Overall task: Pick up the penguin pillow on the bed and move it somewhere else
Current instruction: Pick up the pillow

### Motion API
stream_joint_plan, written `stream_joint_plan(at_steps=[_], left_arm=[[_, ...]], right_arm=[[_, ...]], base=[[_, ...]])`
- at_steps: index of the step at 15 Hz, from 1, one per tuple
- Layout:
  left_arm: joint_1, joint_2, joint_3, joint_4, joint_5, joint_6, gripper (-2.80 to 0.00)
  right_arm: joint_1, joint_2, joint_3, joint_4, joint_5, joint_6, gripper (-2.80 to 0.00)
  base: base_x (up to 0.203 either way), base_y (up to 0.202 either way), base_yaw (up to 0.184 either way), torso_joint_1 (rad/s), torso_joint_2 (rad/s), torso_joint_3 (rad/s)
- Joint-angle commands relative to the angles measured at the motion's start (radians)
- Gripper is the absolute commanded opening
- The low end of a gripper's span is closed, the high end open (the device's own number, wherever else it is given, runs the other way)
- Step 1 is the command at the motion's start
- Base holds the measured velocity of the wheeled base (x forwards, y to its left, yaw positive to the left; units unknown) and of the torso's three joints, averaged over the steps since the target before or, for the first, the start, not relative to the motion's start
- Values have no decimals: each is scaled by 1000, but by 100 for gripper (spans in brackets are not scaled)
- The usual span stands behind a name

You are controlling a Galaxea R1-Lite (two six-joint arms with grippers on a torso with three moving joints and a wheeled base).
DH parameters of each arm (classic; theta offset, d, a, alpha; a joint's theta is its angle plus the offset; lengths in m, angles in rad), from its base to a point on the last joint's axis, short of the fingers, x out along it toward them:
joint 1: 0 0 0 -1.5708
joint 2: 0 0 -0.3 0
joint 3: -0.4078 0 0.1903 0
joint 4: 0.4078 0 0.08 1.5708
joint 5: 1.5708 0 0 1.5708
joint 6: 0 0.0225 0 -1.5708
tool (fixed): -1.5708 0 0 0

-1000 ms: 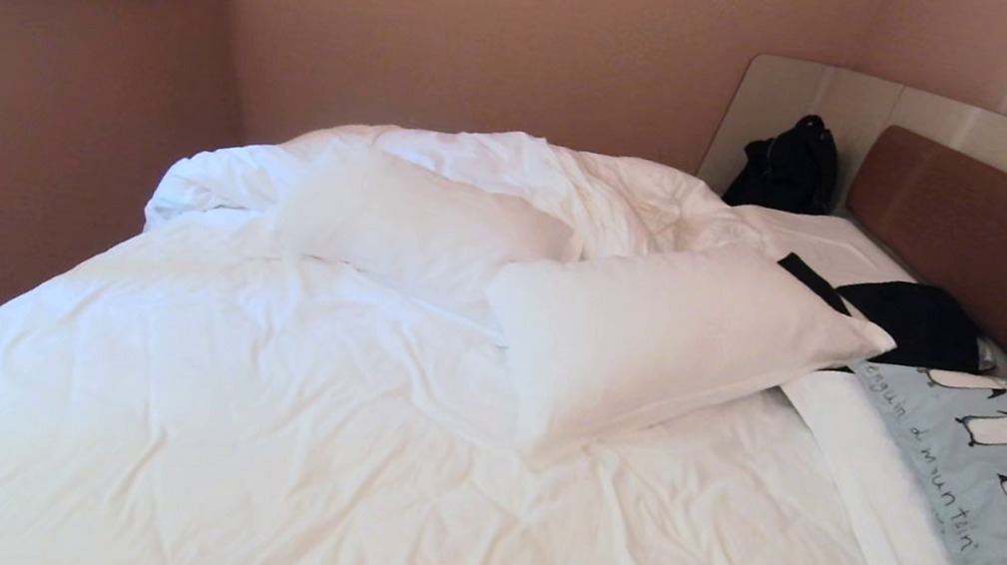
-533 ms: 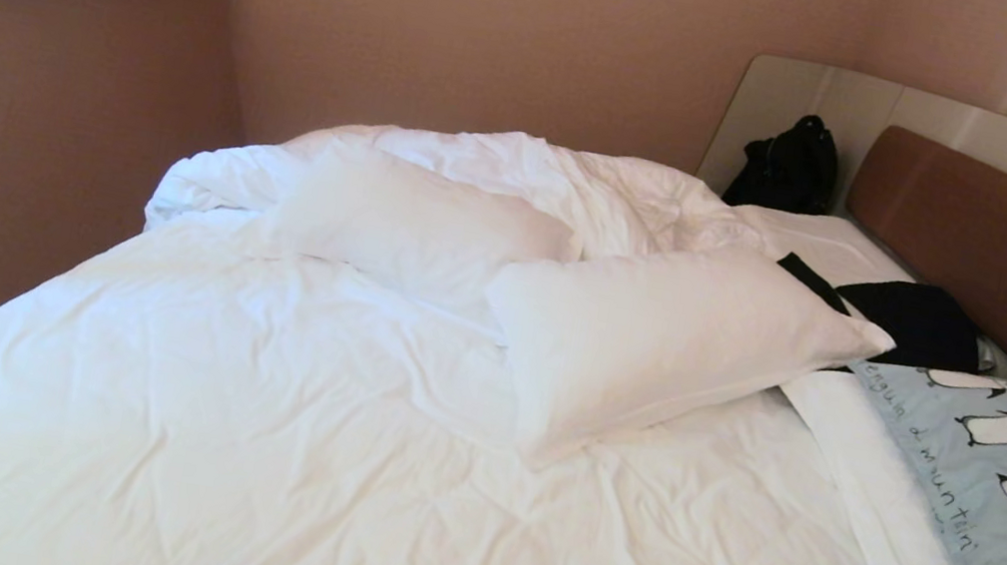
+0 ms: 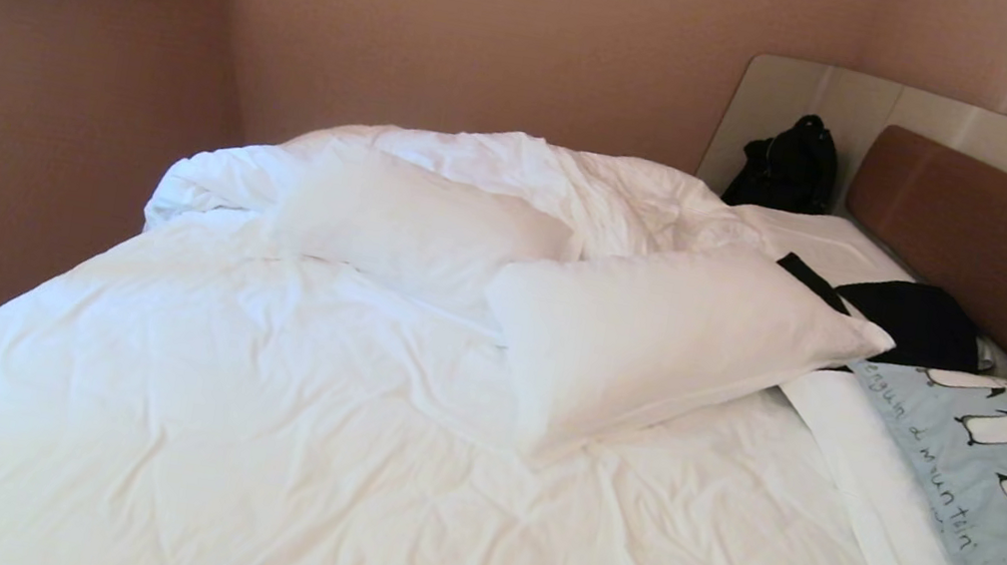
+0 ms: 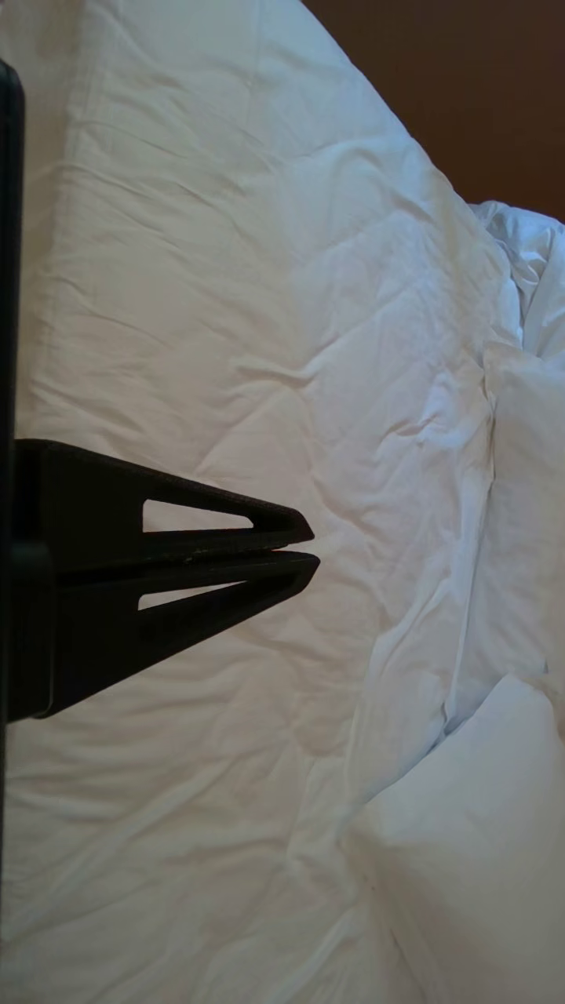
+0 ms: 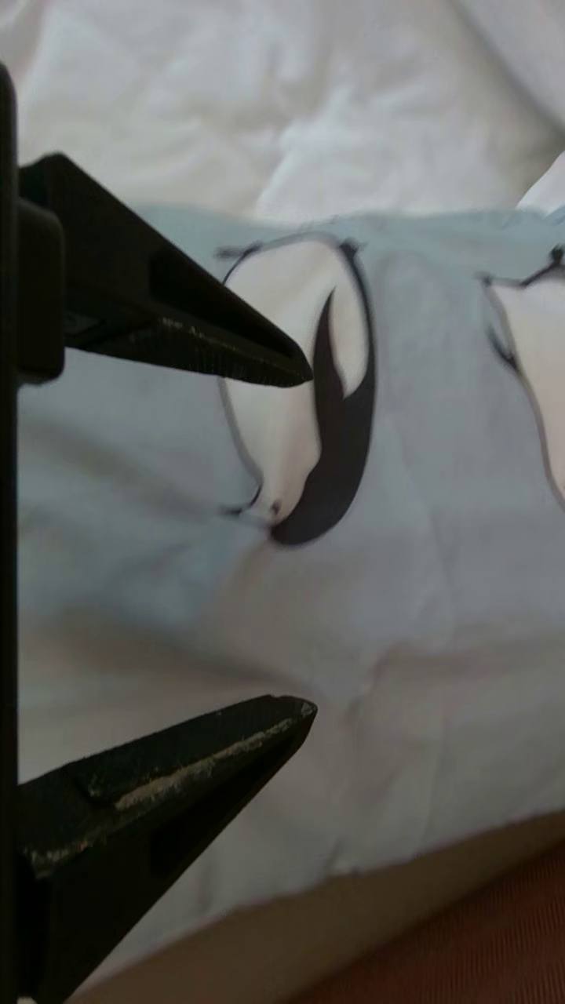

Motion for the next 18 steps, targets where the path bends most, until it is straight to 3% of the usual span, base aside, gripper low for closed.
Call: stream_joint_plan(at_steps=[1,5,18], left_arm=[[0,0,0,0,0,0,-280],[0,0,0,0,0,0,-280],[0,0,0,0,0,0,-280]], right_arm=[[-11,-13,7,-2,2,-111,0],[-19,-24,49,-3,4,-197,0],[-8,182,51,-4,-4,-302,0]], base=[[0,0,0,0,0,0],[0,0,0,0,0,0],[0,0,0,0,0,0]])
